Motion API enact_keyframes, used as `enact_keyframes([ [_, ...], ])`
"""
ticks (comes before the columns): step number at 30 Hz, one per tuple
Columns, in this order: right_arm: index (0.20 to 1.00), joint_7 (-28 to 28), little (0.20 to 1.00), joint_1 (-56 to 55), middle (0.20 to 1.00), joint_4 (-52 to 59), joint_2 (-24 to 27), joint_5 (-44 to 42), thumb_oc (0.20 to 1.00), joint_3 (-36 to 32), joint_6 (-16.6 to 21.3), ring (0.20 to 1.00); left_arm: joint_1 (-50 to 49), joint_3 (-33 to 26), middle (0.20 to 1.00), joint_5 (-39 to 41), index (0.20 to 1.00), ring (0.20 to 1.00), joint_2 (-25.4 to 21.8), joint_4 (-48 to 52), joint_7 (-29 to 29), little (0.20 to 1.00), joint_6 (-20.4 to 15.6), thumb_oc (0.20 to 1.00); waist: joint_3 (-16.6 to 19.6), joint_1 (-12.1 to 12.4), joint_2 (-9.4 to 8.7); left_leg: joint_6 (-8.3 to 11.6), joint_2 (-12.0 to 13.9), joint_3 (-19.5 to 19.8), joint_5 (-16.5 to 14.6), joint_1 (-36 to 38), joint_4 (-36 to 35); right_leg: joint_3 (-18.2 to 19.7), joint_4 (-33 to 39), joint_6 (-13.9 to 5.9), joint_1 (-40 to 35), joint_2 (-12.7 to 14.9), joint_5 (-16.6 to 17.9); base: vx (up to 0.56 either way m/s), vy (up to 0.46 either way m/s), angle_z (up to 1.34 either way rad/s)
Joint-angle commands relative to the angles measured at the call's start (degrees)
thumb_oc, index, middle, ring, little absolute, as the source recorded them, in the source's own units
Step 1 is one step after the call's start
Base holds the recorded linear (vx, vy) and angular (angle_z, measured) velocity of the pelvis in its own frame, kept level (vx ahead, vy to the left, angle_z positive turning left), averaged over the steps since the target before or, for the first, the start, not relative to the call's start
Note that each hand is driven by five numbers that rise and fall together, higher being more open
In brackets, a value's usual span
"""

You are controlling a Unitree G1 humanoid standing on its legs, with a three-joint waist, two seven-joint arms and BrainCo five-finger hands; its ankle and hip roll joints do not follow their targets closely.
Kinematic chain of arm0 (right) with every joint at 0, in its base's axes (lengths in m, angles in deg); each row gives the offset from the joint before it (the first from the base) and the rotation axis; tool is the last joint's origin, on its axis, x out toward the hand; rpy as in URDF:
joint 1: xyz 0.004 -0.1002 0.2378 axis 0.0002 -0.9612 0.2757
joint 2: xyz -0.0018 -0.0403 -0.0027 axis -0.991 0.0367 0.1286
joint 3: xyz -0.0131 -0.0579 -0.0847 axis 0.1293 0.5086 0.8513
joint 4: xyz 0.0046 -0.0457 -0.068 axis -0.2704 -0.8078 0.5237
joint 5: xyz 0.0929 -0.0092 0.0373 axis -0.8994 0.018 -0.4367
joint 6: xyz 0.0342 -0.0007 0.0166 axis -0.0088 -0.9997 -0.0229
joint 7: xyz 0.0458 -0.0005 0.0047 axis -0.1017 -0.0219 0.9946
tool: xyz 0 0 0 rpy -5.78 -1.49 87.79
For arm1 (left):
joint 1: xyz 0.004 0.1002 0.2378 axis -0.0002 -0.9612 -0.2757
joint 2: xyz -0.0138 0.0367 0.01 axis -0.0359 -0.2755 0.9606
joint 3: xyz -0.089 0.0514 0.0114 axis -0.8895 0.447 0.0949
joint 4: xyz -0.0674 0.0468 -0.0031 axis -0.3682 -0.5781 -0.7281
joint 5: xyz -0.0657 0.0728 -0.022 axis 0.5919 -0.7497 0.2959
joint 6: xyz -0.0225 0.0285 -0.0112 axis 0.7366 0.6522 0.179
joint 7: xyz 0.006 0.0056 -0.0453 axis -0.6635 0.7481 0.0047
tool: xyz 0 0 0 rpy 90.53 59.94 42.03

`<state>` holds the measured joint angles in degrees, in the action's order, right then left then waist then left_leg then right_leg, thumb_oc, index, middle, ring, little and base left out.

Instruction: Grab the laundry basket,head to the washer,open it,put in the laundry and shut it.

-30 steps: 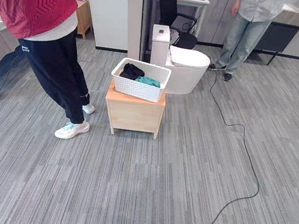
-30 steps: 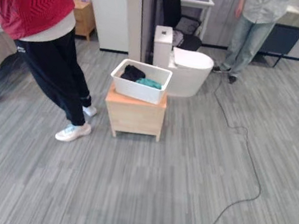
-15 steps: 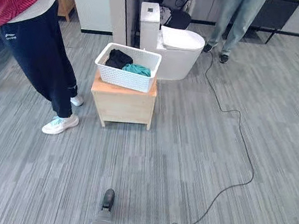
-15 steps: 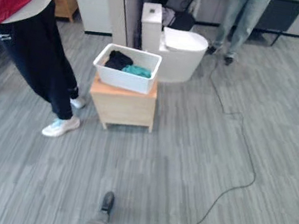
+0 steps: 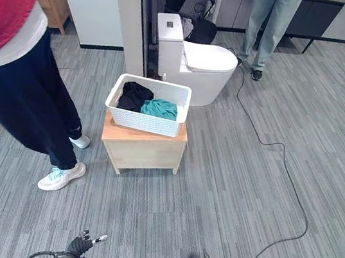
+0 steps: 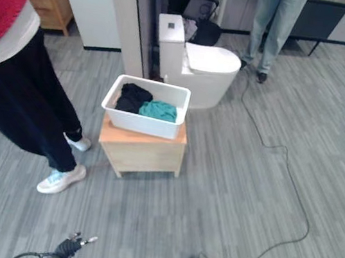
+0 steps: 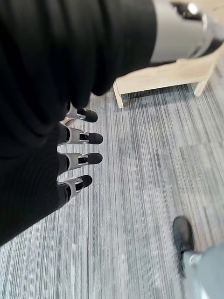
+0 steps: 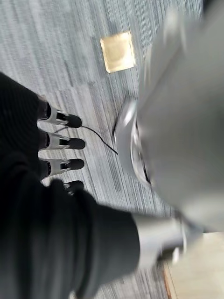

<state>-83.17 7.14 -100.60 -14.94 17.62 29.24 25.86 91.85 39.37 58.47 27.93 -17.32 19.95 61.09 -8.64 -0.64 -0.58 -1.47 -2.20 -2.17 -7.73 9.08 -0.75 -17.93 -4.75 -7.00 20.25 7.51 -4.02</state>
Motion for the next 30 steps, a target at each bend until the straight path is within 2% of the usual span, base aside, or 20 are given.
enact_keyframes([
  [1,1.000,-0.04,1.000,0.31,1.000,-4.13,2.02,0.58,1.000,-1.85,-0.33,1.000,-2.02,0.50,1.000,-2.80,1.000,1.000,-1.55,-0.56,-0.14,1.000,-1.06,1.000,-0.14,-0.03,-2.51,-0.45,-1.59,3.74,-2.33,-3.52,4.03,2.74,1.73,-1.56,-8.59,0.72,7.98,0.47,-0.137,0.86],
  [2,1.000,0.16,1.000,-0.58,1.000,-4.56,2.03,0.07,1.000,-2.31,-0.11,1.000,-2.04,0.71,1.000,-3.55,1.000,1.000,-1.33,-0.77,-0.19,1.000,-1.31,1.000,0.53,-0.36,-2.88,0.07,-1.55,4.07,-3.36,-3.09,6.40,3.56,1.83,-0.78,-10.12,0.04,7.67,0.51,-0.251,0.74],
  [3,1.000,0.06,1.000,-1.41,1.000,-4.92,2.37,-0.53,1.000,-3.13,0.16,1.000,-1.95,0.82,1.000,-3.25,1.000,1.000,-1.10,-0.61,-0.23,1.000,-1.48,1.000,0.87,-0.91,-3.12,2.85,0.47,1.55,0.13,-7.40,19.94,3.82,1.55,1.53,-12.85,-0.81,6.56,0.38,-0.286,0.74],
  [4,1.000,-0.16,1.000,-1.75,1.000,-4.96,2.64,-0.88,1.000,-3.07,0.11,1.000,-2.05,0.72,1.000,-2.72,1.000,1.000,-1.09,0.46,-0.14,1.000,-1.38,1.000,0.24,-0.38,-3.49,3.65,1.77,0.85,2.21,-12.22,30.07,3.13,1.90,2.91,-14.63,-1.21,6.08,0.21,-0.277,1.26],
  [6,1.000,-0.63,1.000,-0.83,1.000,-5.15,3.33,-1.63,1.000,-3.05,0.17,1.000,-1.97,0.16,1.000,-2.28,1.000,1.000,-1.06,0.37,-0.51,1.000,-1.24,1.000,-0.59,0.68,-4.18,4.06,2.59,2.30,3.97,-18.34,41.12,3.56,3.16,4.85,-17.29,-3.18,4.45,0.16,-0.193,1.01],
  [7,1.000,-1.16,1.000,-0.51,1.000,-5.17,3.83,-2.10,1.000,-3.61,0.15,1.000,-2.03,-0.15,1.000,-1.53,1.000,1.000,-1.10,-0.34,-0.59,1.000,-1.26,1.000,-0.23,1.01,-5.09,3.82,6.63,1.65,4.00,-19.19,36.81,4.33,3.24,5.25,-19.28,-3.55,2.67,0.42,-0.088,-0.56],
  [8,1.000,-2.00,1.000,-0.50,1.000,-4.50,4.34,-2.67,1.000,-4.30,0.65,1.000,-2.27,-0.31,1.000,-1.23,1.000,1.000,-1.35,0.17,-1.06,1.000,-1.75,1.000,0.51,1.83,-5.64,3.84,8.99,1.82,3.51,-16.46,24.05,4.81,3.38,4.46,-20.71,-2.94,1.52,0.48,0.003,-1.12],
  [9,1.000,-2.46,1.000,-0.43,1.000,-3.87,4.76,-2.74,1.000,-4.94,0.77,1.000,-2.48,-0.46,1.000,-0.57,1.000,1.000,-1.53,0.89,-1.19,1.000,-2.03,1.000,1.08,2.27,-5.47,4.34,9.77,3.65,4.85,-15.36,14.80,5.18,3.86,4.00,-21.42,-2.95,0.84,0.45,0.147,-0.57],
  [10,1.000,-3.24,1.000,-0.61,1.000,-2.36,5.74,-3.63,1.000,-6.56,1.57,1.000,-2.65,-0.93,1.000,0.94,1.000,1.000,-1.77,2.09,-1.60,1.000,-2.50,1.000,1.85,2.65,-4.02,6.25,11.73,8.14,9.99,-15.29,5.03,6.07,4.36,3.62,-22.71,-3.51,-0.29,0.35,0.189,-0.35],
  [11,1.000,-3.30,1.000,-0.72,1.000,-1.44,6.02,-3.79,1.000,-7.29,1.92,1.000,-2.52,-1.22,1.000,1.33,1.000,1.000,-1.56,1.73,-1.67,1.000,-2.68,1.000,2.72,2.08,-3.25,6.85,12.81,7.60,9.76,-13.42,1.48,5.94,4.09,3.32,-23.28,-3.27,-1.01,0.39,0.292,-0.27],
  [13,1.000,-3.72,1.000,-2.26,1.000,1.68,6.44,-4.57,1.000,-9.93,2.18,1.000,-3.31,-1.25,1.000,2.11,1.000,1.000,-1.64,2.77,-1.19,1.000,-2.49,1.000,3.48,1.38,-2.66,7.60,12.41,6.78,9.71,-13.36,2.65,5.81,3.22,2.93,-23.71,-2.06,-1.19,0.25,0.238,-0.28],
  [14,1.000,-4.05,1.000,-3.60,1.000,7.09,7.67,-4.22,1.000,-11.35,2.44,1.000,-5.47,-2.05,1.000,2.10,1.000,1.000,-2.20,5.15,-0.40,1.000,-2.45,1.000,3.71,1.54,-2.27,7.06,10.98,6.53,8.29,-12.16,3.04,6.42,2.98,2.35,-24.22,-0.58,-0.58,0.12,0.144,-0.19],
  [15,1.000,-4.07,1.000,-3.65,1.000,7.15,7.67,-4.21,1.000,-11.37,2.41,1.000,-5.51,-2.04,1.000,2.10,1.000,1.000,-2.20,5.18,-0.40,1.000,-2.44,1.000,3.67,1.63,-2.28,7.05,10.98,6.44,8.27,-12.05,3.03,6.51,2.98,2.34,-24.27,-0.56,-0.58,0.21,0.248,-0.16],
  [16,1.000,-4.18,1.000,-5.00,1.000,13.42,8.28,-3.51,1.000,-12.63,2.46,1.000,-7.36,-3.44,1.000,2.26,1.000,1.000,-2.78,6.37,-0.09,1.000,-2.42,1.000,3.93,1.77,-2.24,6.74,10.08,5.49,7.53,-10.73,2.37,7.14,3.66,1.58,-24.84,0.44,0.17,0.10,0.107,-0.39],
  [18,1.000,-4.20,1.000,-5.06,1.000,13.48,8.27,-3.49,1.000,-12.65,2.42,1.000,-7.39,-3.42,1.000,2.26,1.000,1.000,-2.78,6.39,-0.09,1.000,-2.41,1.000,3.90,1.86,-2.25,6.73,10.08,5.41,7.53,-10.62,2.32,7.22,3.68,1.57,-24.89,0.44,0.19,0.08,0.080,-0.82],
  [21,1.000,-5.32,1.000,-7.43,1.000,26.62,9.02,-1.08,1.000,-15.08,2.33,1.000,-9.61,-6.76,1.000,2.79,1.000,1.000,-3.24,7.20,-0.19,1.000,-2.41,1.000,4.28,2.30,-2.48,5.80,8.85,3.02,5.83,-9.02,1.76,8.28,5.08,-0.15,-24.80,2.31,1.44,0.10,0.137,-0.30],
  [26,1.000,-7.66,1.000,-9.44,1.000,37.17,10.07,2.29,1.000,-18.11,2.80,1.000,-10.72,-8.23,1.000,3.80,1.000,1.000,-2.44,10.26,-0.44,1.000,-2.40,1.000,4.15,2.11,-2.53,5.33,8.51,2.26,4.96,-7.65,1.31,8.28,5.97,-0.90,-25.54,2.95,1.71,0.07,0.033,-0.26],
  [27,1.000,-8.97,1.000,-9.82,1.000,39.81,10.59,4.35,1.000,-19.21,2.69,1.000,-11.56,-8.37,1.000,3.52,1.000,1.000,-2.23,12.21,-0.60,1.000,-2.33,1.000,4.19,2.15,-2.51,5.20,8.54,2.08,4.84,-6.96,0.73,8.37,6.04,-1.07,-25.79,2.98,1.71,0.15,0.009,-0.04],
  [28,1.000,-11.25,1.000,-10.42,1.000,44.36,11.38,6.54,1.000,-21.83,0.68,1.000,-15.11,-10.73,1.000,5.98,1.000,1.000,-2.58,22.08,-1.75,1.000,-2.22,1.000,4.07,2.64,-2.59,5.16,8.62,2.13,4.91,-6.13,-0.27,7.83,6.59,-1.25,-26.35,2.90,1.78,0.12,-0.011,-0.18],
  [30,1.000,-10.51,1.000,-12.59,1.000,50.26,12.56,9.04,1.000,-24.66,-1.75,1.000,-21.22,-16.37,1.000,4.36,1.000,1.000,-5.52,36.20,-2.68,1.000,-1.58,1.000,3.22,3.04,-2.56,5.15,8.91,2.61,5.11,-6.59,-0.58,7.54,6.51,-1.20,-26.04,2.69,1.56,0.05,-0.016,-0.07],
])
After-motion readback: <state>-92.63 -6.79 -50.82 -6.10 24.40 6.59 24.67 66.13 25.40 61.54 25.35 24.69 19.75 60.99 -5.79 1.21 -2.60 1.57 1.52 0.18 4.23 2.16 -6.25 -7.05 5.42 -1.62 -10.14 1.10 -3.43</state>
